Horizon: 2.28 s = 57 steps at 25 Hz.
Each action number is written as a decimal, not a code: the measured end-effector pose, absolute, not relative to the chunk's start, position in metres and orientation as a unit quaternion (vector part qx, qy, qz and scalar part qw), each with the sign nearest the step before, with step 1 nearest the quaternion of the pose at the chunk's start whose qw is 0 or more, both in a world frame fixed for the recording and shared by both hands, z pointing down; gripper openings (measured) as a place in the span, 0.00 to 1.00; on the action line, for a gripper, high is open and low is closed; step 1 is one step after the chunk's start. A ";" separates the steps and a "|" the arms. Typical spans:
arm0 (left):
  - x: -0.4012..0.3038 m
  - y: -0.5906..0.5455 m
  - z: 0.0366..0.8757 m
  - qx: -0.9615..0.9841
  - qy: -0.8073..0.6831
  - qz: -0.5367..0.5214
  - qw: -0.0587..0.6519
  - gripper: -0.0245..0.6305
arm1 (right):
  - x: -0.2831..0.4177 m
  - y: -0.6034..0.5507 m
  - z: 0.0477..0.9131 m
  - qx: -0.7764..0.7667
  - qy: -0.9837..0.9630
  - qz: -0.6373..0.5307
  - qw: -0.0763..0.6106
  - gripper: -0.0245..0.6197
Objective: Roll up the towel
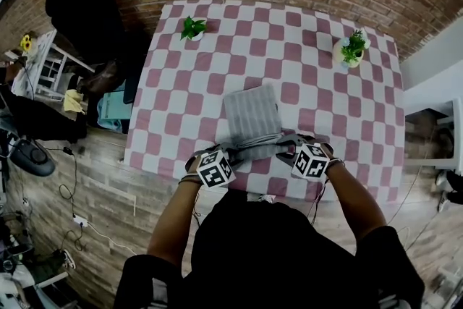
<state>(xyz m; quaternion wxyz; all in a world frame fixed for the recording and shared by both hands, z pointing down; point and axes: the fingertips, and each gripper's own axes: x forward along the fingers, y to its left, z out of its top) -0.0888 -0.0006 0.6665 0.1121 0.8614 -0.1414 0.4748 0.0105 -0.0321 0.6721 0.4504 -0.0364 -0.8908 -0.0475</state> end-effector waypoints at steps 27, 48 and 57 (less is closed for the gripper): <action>-0.131 -0.062 0.654 0.815 -0.340 0.258 0.391 0.23 | 0.005 -0.069 0.593 0.073 -0.955 -0.076 0.278 0.41; -0.111 -0.035 0.625 0.887 -0.222 0.405 0.006 0.72 | 0.000 -0.070 0.667 -0.043 -0.877 -0.182 0.443 0.39; -0.109 -0.054 0.660 0.810 -0.198 0.542 -0.105 0.42 | -0.004 -0.077 0.657 -0.059 -0.901 -0.067 0.425 0.38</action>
